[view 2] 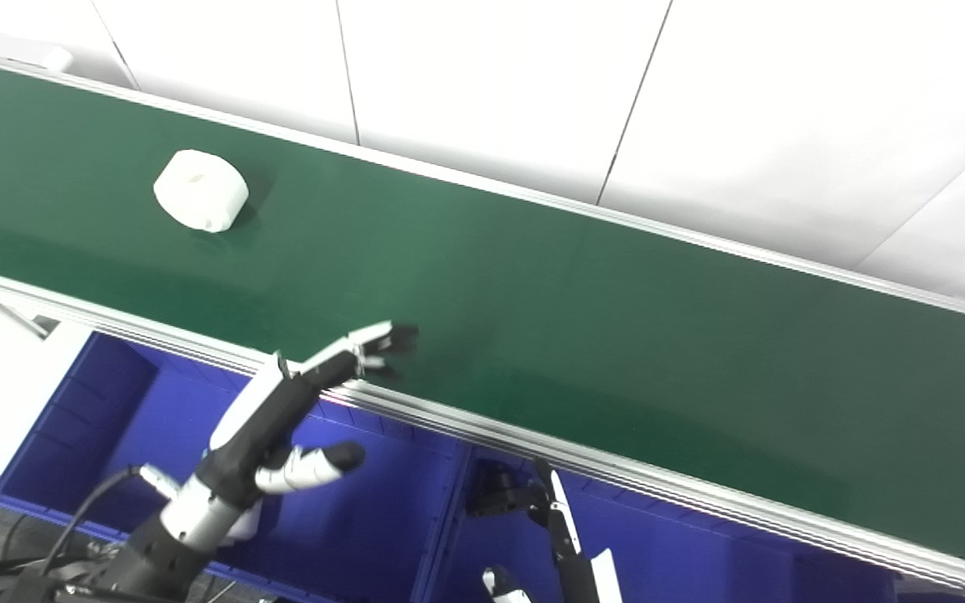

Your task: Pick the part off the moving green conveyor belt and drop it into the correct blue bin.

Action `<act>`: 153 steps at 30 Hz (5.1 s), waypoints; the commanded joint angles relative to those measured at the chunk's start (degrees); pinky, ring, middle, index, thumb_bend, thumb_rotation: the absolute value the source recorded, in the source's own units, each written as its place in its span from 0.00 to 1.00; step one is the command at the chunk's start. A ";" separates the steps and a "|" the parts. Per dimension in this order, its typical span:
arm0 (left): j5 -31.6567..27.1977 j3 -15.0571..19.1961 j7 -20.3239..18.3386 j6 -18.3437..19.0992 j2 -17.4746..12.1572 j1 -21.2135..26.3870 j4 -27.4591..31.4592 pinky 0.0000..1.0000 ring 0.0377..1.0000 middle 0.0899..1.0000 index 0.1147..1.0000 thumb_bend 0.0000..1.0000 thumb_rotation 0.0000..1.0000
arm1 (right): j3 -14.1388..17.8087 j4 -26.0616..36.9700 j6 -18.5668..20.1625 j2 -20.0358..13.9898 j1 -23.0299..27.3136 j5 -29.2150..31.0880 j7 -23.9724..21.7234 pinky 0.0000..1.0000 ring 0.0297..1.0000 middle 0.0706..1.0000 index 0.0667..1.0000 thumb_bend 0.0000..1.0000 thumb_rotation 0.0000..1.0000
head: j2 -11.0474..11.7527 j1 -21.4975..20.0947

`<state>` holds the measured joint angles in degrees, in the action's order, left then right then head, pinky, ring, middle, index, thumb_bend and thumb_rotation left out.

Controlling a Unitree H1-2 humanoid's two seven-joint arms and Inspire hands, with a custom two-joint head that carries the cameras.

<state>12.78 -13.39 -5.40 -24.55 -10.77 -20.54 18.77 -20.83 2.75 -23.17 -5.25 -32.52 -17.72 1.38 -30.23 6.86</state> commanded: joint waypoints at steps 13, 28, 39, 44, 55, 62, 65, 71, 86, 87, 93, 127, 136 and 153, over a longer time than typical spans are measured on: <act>2.20 7.41 -0.02 5.29 0.80 10.61 4.20 0.76 0.89 0.92 0.89 0.63 0.84 | -1.45 -1.32 -3.70 -1.69 2.55 2.14 1.81 0.92 0.94 0.97 0.97 0.64 0.80 | 1.81 1.23; 9.12 14.26 -3.80 15.22 -9.29 19.87 -0.96 0.90 0.94 0.98 0.97 0.69 0.39 | -3.94 -2.06 -3.73 -3.44 4.49 3.85 3.55 0.90 0.92 0.94 0.96 0.68 0.79 | 1.21 3.24; 15.94 13.68 -6.01 24.42 -13.74 26.41 -6.97 0.91 0.96 0.97 0.95 0.79 0.29 | -6.10 -1.77 -3.74 -5.49 5.75 6.51 4.28 0.90 0.91 0.92 0.95 0.71 0.79 | 0.97 4.89; 18.91 12.65 -5.70 25.80 -14.90 29.01 -11.30 0.92 0.97 0.97 0.95 0.81 0.22 | -6.29 -1.66 -3.74 -6.08 6.05 7.28 4.57 0.90 0.91 0.92 0.95 0.71 0.78 | 0.95 5.36; 22.43 9.19 -4.67 24.48 -16.74 33.89 -21.46 0.95 0.97 0.97 0.89 0.90 0.06 | -6.90 -0.41 -3.74 -6.63 5.60 7.95 7.28 0.87 0.90 0.94 0.94 0.70 0.75 | 0.73 5.94; 26.03 5.42 -3.01 24.49 -16.78 36.29 -27.93 0.96 0.99 0.98 0.85 0.86 0.00 | -7.74 -0.22 -3.75 -7.19 5.55 7.58 9.45 0.86 0.89 0.91 0.94 0.73 0.77 | 0.58 5.91; 26.60 4.42 -2.53 24.98 -16.48 37.25 -30.09 0.96 0.98 0.98 0.84 0.83 0.00 | -8.12 -0.24 -3.76 -7.41 5.68 7.61 10.23 0.86 0.88 0.91 0.93 0.74 0.77 | 0.52 6.04; 23.93 4.45 0.84 22.98 -14.42 38.71 -34.97 0.66 0.77 0.80 0.75 0.68 0.00 | -8.80 -0.24 -3.75 -7.82 5.81 7.70 11.38 0.85 0.88 0.89 0.93 0.75 0.77 | 0.40 6.01; 22.65 3.94 4.31 24.90 -12.52 37.86 -34.51 0.33 0.36 0.43 0.46 0.50 0.00 | -8.93 0.37 -3.75 -7.41 5.27 8.52 11.78 0.85 0.88 0.88 0.92 0.74 0.75 | -0.77 5.96; 22.43 3.98 3.94 25.33 -12.61 37.59 -33.73 0.30 0.34 0.42 0.47 0.49 0.00 | -8.93 0.40 -3.75 -7.39 5.28 8.42 11.86 0.85 0.88 0.88 0.92 0.74 0.75 | -0.96 5.97; 19.41 6.11 2.40 26.82 -12.72 32.75 -23.59 0.30 0.34 0.42 0.47 0.49 0.00 | -9.00 1.02 -3.75 -7.22 5.19 7.86 12.33 0.82 0.87 0.88 0.92 0.72 0.74 | -3.24 5.18; 3.30 7.00 -0.79 12.83 -2.89 -6.71 5.26 0.39 0.40 0.48 0.40 0.50 0.00 | -1.86 12.59 -3.28 -4.71 -0.82 8.23 4.30 0.90 0.90 0.89 0.95 0.69 0.70 | -24.64 -4.90; 8.26 4.22 0.12 8.36 -2.40 -8.15 -0.27 0.45 0.45 0.46 0.40 0.50 0.00 | -0.05 13.77 -3.15 -4.47 -1.36 9.48 1.92 0.88 0.88 0.88 0.94 0.68 0.68 | -26.07 -5.41; 34.97 -0.88 -7.44 18.94 -6.63 -3.15 -2.86 0.91 0.76 0.68 0.43 0.49 0.05 | 2.19 13.57 -2.51 -2.70 -0.21 11.53 -1.70 0.89 0.87 0.88 0.94 0.65 0.61 | -26.10 -5.73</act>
<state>43.79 -13.76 -10.84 -7.94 -16.24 -24.25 13.24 -18.83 15.15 -23.38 -8.28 -32.49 -6.50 0.46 -56.25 1.32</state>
